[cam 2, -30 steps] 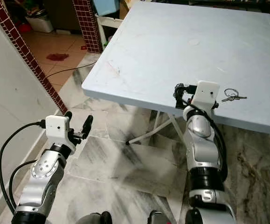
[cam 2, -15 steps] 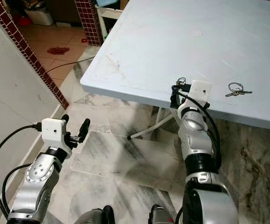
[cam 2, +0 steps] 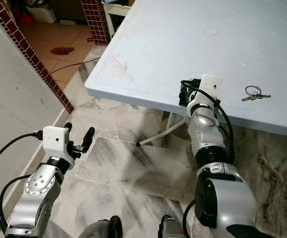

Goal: Hang keys on a hook

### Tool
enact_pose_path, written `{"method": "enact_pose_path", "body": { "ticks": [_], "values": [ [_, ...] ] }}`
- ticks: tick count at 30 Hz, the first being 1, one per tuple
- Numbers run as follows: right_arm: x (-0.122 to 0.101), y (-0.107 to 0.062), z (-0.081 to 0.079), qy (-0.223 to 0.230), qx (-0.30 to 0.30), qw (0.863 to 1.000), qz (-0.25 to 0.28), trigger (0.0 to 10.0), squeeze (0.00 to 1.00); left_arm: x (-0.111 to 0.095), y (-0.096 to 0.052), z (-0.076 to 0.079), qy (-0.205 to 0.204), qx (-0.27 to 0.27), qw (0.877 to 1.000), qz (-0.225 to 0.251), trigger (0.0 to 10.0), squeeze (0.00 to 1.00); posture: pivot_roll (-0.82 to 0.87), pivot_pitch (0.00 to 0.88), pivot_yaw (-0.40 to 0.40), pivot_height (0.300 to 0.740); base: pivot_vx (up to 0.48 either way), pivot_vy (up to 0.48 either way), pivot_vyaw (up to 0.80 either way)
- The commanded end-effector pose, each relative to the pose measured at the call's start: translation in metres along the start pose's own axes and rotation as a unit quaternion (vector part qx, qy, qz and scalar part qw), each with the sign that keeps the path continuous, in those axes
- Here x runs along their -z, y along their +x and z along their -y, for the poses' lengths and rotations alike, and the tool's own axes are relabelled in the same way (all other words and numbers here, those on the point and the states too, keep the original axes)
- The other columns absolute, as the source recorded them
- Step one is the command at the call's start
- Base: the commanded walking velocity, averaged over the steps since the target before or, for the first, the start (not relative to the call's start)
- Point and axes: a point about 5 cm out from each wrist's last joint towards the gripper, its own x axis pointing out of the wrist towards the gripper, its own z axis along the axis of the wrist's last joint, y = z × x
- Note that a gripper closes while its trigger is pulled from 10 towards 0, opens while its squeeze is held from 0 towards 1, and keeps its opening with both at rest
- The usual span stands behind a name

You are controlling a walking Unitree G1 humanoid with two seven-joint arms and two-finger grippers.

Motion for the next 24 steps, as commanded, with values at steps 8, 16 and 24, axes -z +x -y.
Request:
{"method": "enact_pose_path", "body": {
  "ticks": [8,16,24],
  "values": [
    [0.011,0.001,-0.012,-0.023,0.002,0.999,-0.039,0.0,0.0,0.0,-0.001,0.0,0.001,-0.002,1.0,-0.003,10.0,0.0,0.1,0.235,0.088,0.74,0.0,0.0,0.0],
    [0.015,0.0,-0.001,-0.037,0.039,0.997,-0.052,0.0,0.0,0.0,-0.001,0.002,-0.005,-0.001,1.0,-0.002,10.0,0.0,0.1,0.235,0.083,0.74,0.0,0.0,0.0],
    [0.017,0.0,0.003,-0.037,0.055,0.996,-0.06,0.0,0.0,0.0,0.001,0.004,-0.007,0.002,1.0,-0.001,10.0,0.0,0.09,0.234,0.084,0.74,0.0,0.0,0.0]
  ]
}}
